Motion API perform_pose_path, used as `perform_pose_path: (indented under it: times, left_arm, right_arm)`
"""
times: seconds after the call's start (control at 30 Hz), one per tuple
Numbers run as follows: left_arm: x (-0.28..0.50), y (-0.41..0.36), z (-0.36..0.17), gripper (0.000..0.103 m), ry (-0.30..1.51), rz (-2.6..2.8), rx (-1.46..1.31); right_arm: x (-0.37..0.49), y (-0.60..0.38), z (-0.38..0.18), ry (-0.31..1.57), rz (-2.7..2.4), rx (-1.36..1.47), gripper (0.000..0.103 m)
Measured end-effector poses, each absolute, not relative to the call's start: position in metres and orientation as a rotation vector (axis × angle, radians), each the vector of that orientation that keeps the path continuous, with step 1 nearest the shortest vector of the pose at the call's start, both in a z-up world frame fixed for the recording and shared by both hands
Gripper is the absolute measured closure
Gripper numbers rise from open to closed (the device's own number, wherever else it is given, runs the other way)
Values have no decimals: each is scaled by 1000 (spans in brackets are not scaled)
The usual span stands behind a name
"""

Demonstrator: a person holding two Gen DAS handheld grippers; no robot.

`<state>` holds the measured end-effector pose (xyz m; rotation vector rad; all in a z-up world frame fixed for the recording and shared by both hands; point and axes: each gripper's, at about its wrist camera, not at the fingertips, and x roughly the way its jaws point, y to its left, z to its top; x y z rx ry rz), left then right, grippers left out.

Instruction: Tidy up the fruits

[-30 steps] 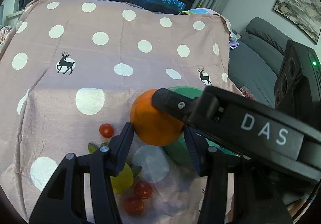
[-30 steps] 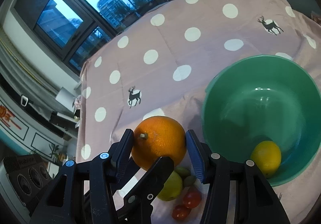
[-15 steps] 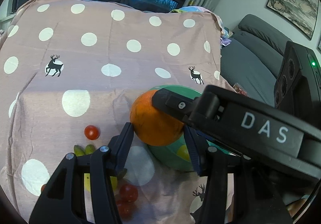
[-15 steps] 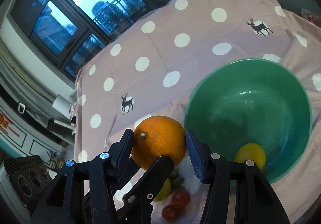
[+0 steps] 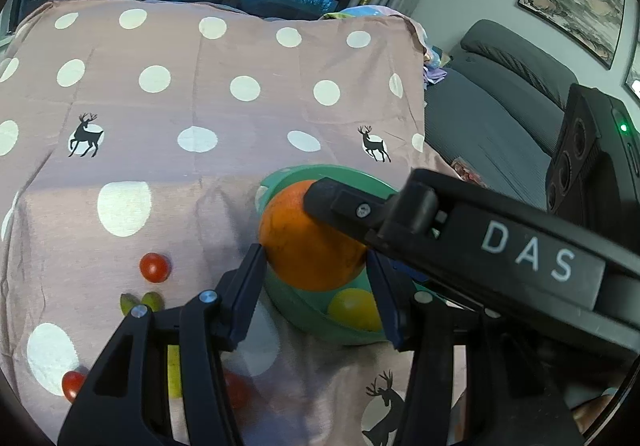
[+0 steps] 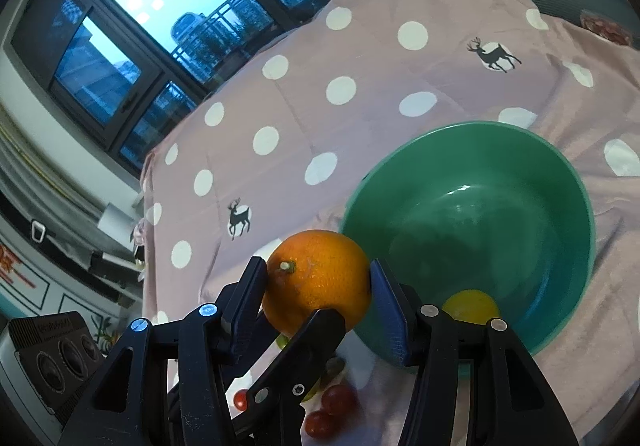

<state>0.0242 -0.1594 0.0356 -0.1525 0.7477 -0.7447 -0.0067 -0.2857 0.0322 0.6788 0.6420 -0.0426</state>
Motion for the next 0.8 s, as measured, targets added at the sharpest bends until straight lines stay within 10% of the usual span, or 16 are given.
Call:
perform_pose_path:
  times: [0.8]
  left_arm:
    - [23,-187,31,53,758,-810,-127]
  right_arm:
    - [-20,-310,26,628,-112,723,47]
